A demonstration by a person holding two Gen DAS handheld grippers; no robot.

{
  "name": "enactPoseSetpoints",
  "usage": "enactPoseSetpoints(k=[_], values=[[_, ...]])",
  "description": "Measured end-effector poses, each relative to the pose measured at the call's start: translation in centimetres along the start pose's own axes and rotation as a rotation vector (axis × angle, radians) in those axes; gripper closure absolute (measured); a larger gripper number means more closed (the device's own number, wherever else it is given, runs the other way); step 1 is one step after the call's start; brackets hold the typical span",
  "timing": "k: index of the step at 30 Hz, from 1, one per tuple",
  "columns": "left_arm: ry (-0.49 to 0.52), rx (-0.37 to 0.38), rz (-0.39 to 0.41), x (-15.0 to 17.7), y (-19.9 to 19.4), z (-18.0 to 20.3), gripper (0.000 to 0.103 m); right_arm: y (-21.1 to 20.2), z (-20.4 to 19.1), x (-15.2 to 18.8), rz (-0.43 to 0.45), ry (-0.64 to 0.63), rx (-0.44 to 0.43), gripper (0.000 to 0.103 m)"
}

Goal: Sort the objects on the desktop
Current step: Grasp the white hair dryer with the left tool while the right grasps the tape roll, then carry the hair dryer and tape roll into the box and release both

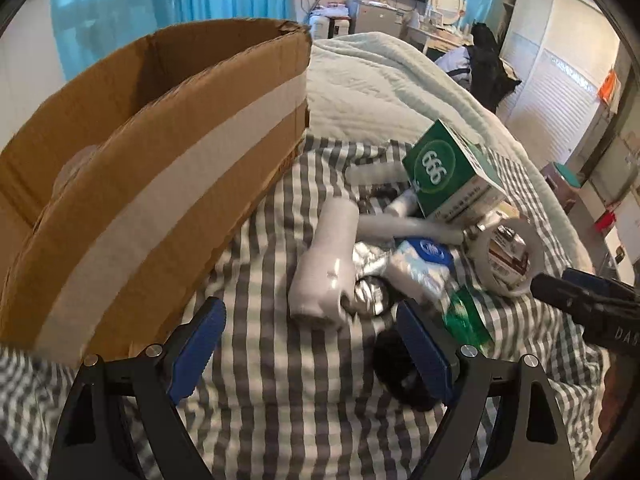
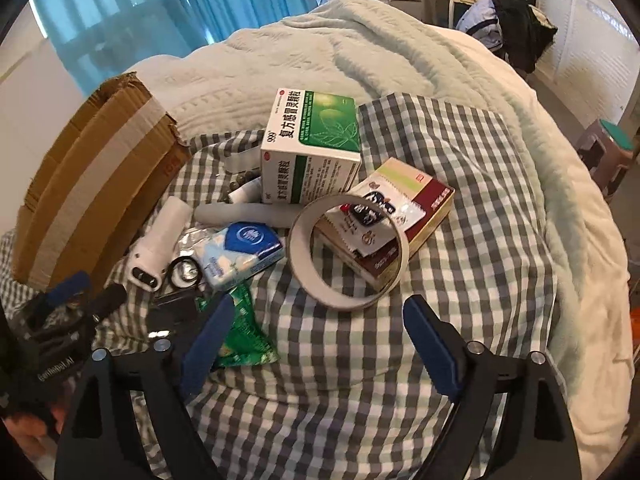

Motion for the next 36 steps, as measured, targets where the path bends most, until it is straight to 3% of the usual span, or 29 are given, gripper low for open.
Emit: enactPoseSetpoints(k=[7,14,17,21,23,30,36], values=[[0.048,-0.049,0.003,-2.6,3.1,0.6,0.013,2.3,0.2,-1.9,-0.013,-0.01,0.065,0.015],[0.029,-0.077,-0.05,-2.1,5.7,0.0,0.013,4.2,-0.2,-2.7,-0.025,-0.022,0.107,0.011],[0.022,-0.056,-0.077,-1.7,6.1,0.1,0.013,5.0,-0.3,-2.6,-0.038,-0.027,0.124,0.011],[0.011,-0.07,-0.109,-1.4,6.7,-0.6,0.027,5.9,-0.5,-2.3,-0.05,-0.059,0.165,0.01],[0.005,-0.049,-0.109,-1.2,6.8,-0.8,0.03,6.3,-0.6,-2.1,-0.057,-0.072,0.177,0.01],[0.015,0.008,-0.113,-1.0,6.2,-0.9,0.057,7.1,0.3,-1.6,-0.091,-0.043,0.154,0.01],[-0.006,0.035,-0.113,-0.5,5.4,-1.2,0.057,5.9,0.8,-1.1,-0.075,-0.053,0.125,0.016]])
Point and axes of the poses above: each gripper's, at about its wrist camera, not at the fingertips, and y roughly the way its jaws point, z to its right, x to its underside, the point moved 2 cm from there along y, roughly the way its jaws point, and after that the axes turned 2 degrees about x, right-handed, at the moved point
